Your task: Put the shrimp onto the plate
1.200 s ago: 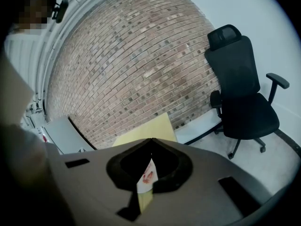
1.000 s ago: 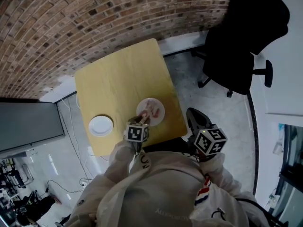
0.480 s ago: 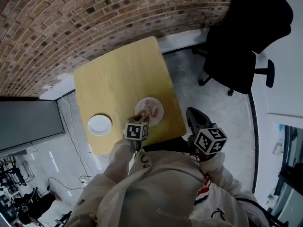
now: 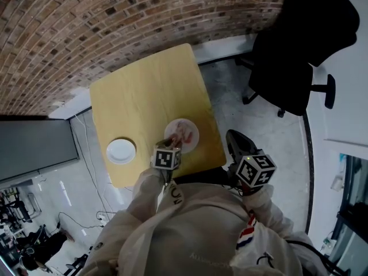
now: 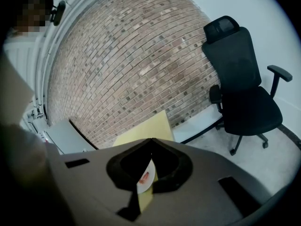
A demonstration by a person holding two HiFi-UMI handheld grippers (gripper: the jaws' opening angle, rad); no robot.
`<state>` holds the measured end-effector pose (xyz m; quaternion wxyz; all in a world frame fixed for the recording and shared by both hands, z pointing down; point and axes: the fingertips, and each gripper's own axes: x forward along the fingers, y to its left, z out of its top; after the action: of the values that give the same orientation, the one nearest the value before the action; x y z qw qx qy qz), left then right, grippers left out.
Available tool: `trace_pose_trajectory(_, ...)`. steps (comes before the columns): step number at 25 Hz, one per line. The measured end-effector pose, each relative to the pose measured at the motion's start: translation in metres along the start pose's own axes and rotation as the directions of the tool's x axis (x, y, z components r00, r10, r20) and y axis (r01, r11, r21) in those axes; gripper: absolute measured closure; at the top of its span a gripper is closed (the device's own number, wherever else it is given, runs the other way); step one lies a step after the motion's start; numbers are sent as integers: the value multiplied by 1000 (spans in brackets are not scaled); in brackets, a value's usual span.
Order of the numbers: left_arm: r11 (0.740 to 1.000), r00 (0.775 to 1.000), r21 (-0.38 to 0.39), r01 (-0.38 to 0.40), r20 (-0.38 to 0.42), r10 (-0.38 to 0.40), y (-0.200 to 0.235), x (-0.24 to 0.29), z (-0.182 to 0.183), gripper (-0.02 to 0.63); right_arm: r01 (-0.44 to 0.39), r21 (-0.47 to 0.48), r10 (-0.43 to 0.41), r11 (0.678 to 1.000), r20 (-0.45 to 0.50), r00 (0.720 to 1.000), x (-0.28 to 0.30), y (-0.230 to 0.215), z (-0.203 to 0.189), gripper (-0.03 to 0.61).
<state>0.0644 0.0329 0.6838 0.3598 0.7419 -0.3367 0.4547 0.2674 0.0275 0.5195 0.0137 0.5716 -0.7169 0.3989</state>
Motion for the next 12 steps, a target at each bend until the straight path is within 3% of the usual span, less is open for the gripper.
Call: trace_pose_trajectory(12, 1000, 1000, 6, -11, 5, 11, 2, 0, -1, 456, -12, 8, 12, 1000, -8, 1000, 3, 2, -1, 554)
